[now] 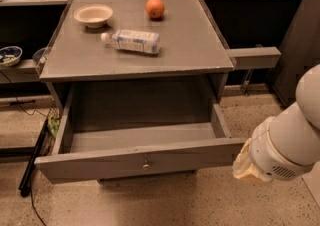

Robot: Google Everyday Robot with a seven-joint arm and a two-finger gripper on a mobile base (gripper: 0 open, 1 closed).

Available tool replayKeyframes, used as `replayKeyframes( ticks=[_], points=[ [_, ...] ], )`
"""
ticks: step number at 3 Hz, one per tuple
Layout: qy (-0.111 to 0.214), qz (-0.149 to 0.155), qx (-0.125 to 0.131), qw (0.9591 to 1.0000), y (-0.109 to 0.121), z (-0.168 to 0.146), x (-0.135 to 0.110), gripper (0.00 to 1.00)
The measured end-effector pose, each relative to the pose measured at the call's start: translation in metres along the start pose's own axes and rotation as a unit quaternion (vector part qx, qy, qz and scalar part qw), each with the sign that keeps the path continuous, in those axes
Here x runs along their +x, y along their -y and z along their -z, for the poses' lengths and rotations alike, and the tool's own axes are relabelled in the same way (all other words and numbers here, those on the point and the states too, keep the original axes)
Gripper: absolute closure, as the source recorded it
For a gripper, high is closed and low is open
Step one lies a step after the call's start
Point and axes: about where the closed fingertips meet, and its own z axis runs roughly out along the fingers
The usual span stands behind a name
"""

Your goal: Close top drawer

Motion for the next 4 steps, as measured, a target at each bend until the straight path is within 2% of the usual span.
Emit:
replayKeyframes(
  ticks=[2, 3, 4],
  points=[
    [0.008, 0.007, -0.001, 0.9999, 0.002, -0.011, -0.003, 1.0],
    [0.015, 0.012, -0.003, 0.9998, 0.012, -0.026, -0.011, 1.0],
    [0.032, 0.011, -0.014, 0.9993, 0.03, -0.057, -0.027, 1.0]
  ],
)
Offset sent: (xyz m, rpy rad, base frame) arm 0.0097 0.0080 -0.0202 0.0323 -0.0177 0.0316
